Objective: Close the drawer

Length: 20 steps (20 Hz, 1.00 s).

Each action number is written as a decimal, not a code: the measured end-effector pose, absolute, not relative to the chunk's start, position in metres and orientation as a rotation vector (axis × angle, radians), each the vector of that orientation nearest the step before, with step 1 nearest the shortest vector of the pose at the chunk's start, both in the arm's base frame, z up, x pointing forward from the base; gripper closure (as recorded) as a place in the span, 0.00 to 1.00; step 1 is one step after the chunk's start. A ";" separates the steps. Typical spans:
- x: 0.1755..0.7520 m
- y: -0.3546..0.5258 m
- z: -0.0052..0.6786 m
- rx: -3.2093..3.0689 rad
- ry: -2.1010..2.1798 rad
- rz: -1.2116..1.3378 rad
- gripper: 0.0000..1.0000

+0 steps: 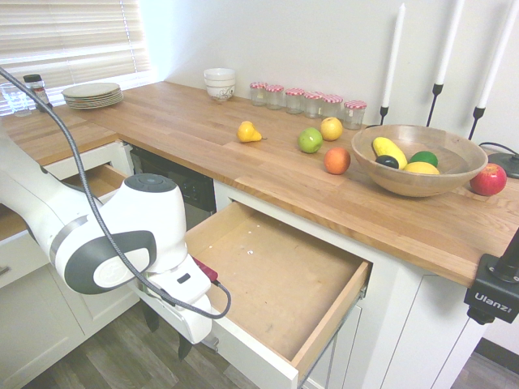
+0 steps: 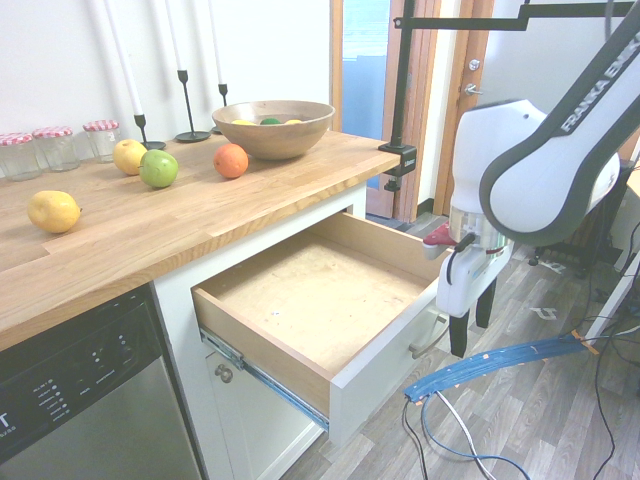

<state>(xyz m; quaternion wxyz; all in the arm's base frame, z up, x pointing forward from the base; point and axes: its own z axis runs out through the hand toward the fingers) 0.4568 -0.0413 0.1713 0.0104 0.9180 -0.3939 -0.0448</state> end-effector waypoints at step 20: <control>0.474 -0.043 0.114 2.971 -1.108 0.036 1.00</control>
